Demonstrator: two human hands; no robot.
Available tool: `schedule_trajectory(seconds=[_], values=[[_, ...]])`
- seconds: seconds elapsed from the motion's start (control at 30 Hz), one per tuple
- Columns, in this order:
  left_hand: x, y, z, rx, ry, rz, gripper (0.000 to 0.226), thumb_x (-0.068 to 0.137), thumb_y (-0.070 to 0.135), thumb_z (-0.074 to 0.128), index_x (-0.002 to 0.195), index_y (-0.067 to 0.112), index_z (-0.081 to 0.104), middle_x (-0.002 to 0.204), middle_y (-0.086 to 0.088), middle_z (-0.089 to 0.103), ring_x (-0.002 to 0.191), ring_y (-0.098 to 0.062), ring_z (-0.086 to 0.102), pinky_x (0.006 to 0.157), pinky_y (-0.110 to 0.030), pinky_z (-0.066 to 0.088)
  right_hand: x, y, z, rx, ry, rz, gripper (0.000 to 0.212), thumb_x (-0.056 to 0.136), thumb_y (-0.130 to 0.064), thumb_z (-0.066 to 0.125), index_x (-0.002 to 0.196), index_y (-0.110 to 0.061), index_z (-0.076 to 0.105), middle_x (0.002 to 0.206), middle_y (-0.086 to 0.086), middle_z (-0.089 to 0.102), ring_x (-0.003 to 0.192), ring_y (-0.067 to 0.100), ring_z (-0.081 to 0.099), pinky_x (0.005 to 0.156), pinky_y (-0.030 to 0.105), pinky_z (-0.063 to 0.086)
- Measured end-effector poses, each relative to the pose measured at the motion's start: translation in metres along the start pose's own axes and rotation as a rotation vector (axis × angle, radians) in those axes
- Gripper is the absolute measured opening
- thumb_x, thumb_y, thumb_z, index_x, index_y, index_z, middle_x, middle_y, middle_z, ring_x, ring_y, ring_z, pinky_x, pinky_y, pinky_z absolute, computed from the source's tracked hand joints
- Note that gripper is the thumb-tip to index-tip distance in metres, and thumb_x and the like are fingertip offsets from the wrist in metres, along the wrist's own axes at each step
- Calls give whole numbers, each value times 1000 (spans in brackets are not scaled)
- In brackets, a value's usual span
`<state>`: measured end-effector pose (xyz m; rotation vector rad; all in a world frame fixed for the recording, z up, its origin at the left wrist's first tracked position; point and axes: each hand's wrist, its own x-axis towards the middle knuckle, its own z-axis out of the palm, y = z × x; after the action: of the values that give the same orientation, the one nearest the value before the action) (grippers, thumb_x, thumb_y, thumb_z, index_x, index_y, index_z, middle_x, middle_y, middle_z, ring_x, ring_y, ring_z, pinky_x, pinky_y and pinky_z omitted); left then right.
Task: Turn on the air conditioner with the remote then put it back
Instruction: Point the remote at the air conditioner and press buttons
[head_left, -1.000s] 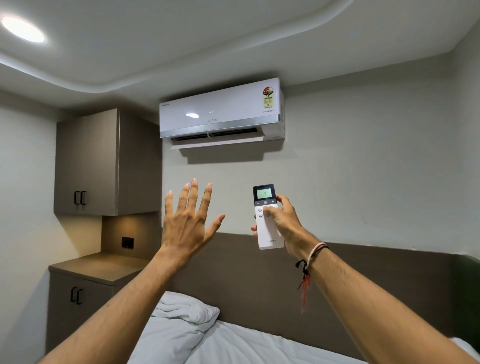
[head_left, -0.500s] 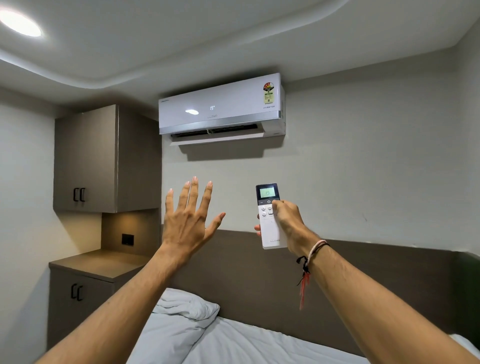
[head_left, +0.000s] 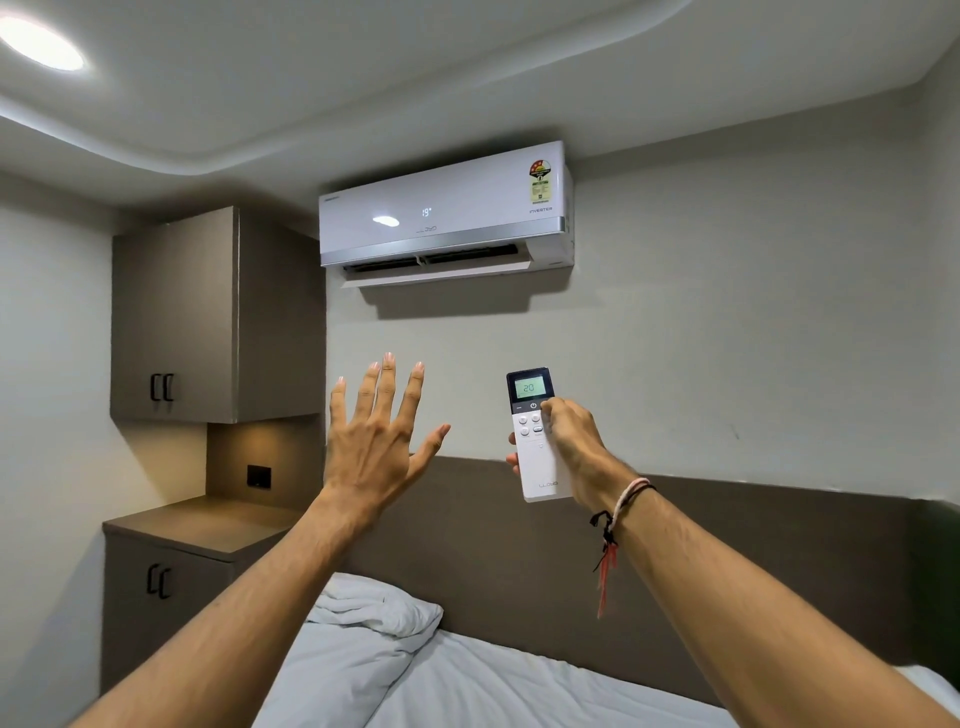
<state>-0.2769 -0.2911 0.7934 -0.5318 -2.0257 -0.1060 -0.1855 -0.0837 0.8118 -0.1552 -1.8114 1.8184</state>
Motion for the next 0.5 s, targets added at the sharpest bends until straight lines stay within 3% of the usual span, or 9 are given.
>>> schedule_trajectory(seconds=[0.23, 0.5], values=[[0, 2, -1, 7, -5, -1, 90, 90, 74, 9, 162, 22, 22, 167, -20, 25, 153, -37, 30, 122, -65, 23, -3, -2, 3, 15, -3, 22, 31, 101, -22, 36, 120, -4, 54, 93, 27, 75, 60, 36, 70, 57, 39, 61], [2, 3, -2, 5, -10, -4, 89, 91, 74, 13, 161, 21, 26, 166, -20, 28, 152, -38, 32, 121, -66, 25, -4, -5, 1, 24, 28, 8, 32, 100, -21, 35, 112, -4, 59, 88, 27, 76, 50, 31, 69, 48, 35, 60]])
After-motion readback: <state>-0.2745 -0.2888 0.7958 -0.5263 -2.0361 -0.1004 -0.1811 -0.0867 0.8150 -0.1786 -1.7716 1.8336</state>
